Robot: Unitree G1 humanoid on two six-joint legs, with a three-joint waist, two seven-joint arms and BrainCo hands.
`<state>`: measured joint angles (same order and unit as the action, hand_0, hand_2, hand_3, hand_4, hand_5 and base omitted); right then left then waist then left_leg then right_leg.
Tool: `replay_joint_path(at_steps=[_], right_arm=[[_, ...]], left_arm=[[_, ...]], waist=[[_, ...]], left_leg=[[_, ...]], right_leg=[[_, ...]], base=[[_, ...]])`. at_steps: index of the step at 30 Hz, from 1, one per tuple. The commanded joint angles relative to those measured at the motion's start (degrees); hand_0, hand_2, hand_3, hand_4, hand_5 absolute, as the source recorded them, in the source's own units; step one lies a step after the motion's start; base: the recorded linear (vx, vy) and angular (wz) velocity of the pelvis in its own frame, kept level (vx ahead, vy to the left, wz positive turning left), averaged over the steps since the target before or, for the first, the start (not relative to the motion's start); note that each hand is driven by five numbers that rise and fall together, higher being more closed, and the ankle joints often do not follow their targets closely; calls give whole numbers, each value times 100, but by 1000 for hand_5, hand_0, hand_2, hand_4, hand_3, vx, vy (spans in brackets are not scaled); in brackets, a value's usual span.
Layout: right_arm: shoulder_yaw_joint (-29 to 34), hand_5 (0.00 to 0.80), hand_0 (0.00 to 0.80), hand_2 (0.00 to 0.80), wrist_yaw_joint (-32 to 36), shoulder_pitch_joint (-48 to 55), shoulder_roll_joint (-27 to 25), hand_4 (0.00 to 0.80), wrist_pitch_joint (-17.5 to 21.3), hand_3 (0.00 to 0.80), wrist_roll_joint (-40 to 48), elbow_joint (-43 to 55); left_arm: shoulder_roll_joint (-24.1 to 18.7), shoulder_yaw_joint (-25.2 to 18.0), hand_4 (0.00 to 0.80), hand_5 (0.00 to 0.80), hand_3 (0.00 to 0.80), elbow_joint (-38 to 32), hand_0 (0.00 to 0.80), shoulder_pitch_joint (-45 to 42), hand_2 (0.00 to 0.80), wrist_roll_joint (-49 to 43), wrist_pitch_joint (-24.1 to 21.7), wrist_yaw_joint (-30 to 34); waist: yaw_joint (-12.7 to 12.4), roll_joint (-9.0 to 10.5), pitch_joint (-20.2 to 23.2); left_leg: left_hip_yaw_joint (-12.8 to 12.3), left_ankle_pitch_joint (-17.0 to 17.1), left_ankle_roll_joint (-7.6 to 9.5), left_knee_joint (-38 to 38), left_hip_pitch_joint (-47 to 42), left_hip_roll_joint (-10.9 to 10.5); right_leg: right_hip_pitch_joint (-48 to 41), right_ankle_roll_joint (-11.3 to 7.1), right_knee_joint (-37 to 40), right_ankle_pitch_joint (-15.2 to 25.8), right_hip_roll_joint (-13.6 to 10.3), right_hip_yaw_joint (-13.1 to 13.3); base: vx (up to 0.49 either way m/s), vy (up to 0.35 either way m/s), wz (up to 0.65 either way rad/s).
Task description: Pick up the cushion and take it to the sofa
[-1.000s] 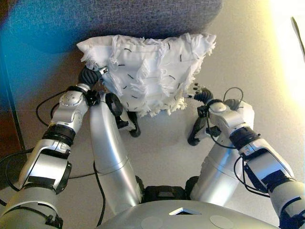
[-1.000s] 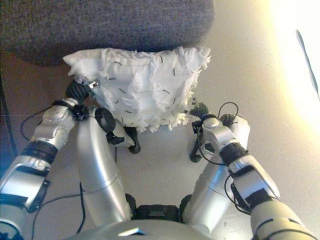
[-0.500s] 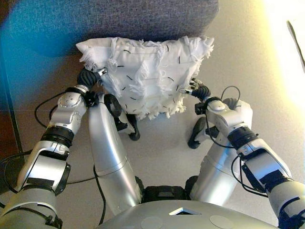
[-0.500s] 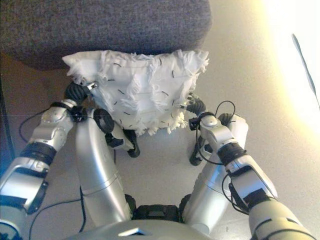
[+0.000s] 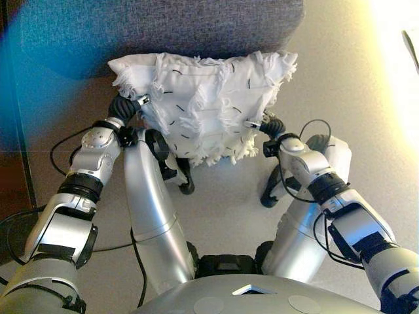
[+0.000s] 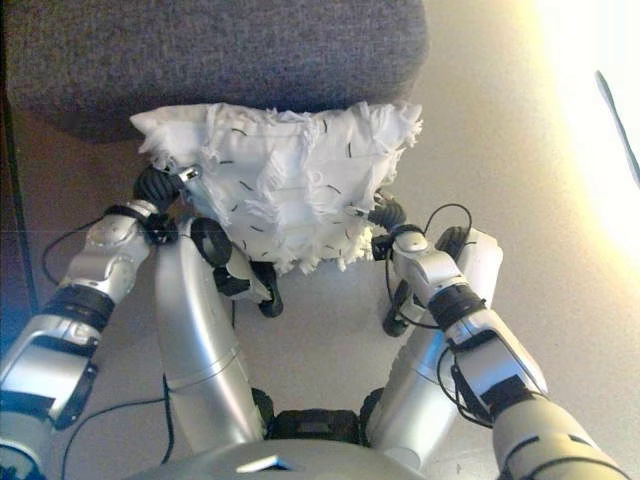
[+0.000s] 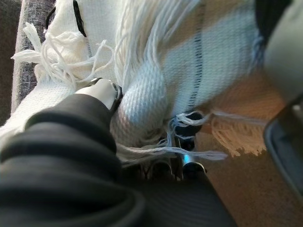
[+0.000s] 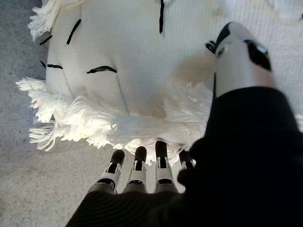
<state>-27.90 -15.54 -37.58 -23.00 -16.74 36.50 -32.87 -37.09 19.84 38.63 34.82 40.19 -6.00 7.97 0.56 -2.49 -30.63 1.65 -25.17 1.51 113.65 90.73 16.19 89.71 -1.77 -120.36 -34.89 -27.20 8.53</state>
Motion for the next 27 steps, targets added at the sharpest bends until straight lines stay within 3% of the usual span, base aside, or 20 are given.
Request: replay_joint_path(at_steps=[1,7,27], right_arm=[[-70,0,0,0,-388,-609,-28,0,50,0,178,-130],[109,0,0,0,-821,-632,-9,0,88,0,418,-379],[-255,0,0,0,-190,-1213,199,0,126,0,398,-704]], left_arm=[[1050,689,800,800,800,-1001,800,-430,800,496,-337,381],[1111,776,800,800,800,-1023,800,-386,800,468,-342,292],[1132,831,800,800,800,-1083,800,-358,800,801,-384,390]], waist=[[-205,-348,84],[-214,-364,84],[-447,-472,84]], left_leg=[[1149,-497,-665,-111,-78,140],[1118,-494,-635,-114,-81,104],[963,-558,-623,-1,-84,-63]], right_leg=[[23,35,853,943,26,1048],[19,57,797,911,15,1066],[10,170,670,857,-103,1168]], base=[[24,16,13],[15,17,14],[15,26,5]])
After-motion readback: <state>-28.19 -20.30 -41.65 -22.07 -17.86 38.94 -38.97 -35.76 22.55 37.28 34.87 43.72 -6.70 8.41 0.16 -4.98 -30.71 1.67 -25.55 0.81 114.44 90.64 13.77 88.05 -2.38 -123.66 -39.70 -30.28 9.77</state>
